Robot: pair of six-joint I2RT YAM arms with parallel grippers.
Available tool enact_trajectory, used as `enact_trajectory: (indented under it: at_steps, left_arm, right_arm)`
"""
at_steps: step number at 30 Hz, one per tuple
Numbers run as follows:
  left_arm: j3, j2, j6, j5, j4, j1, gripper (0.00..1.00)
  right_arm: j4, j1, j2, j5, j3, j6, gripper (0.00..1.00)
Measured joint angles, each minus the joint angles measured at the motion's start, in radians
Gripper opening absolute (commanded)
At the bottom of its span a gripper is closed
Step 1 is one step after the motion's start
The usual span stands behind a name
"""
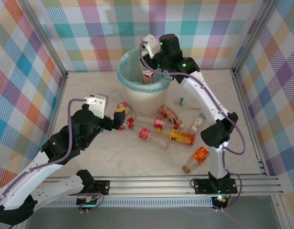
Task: Put the plastic bottles in the bin
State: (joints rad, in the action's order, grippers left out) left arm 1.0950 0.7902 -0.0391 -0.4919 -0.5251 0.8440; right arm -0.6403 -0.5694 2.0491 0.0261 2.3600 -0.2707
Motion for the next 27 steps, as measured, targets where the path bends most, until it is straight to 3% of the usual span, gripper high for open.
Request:
enact_trajectory:
  at_steps: [16,24,27]
  left_arm:
    - [-0.014,-0.027,-0.048,-0.051,-0.031,0.000,1.00]
    - [-0.032,-0.035,-0.051,-0.078,-0.031,0.000,1.00]
    - [-0.032,-0.038,-0.052,-0.079,-0.031,0.000,1.00]
  right_arm:
    - [-0.058,0.069,0.150,0.084,0.000,0.084,0.37]
    - [-0.098,0.069,0.158,0.092,0.017,0.097,0.62]
    - [-0.122,0.069,0.158,0.095,0.070,0.106,0.64]
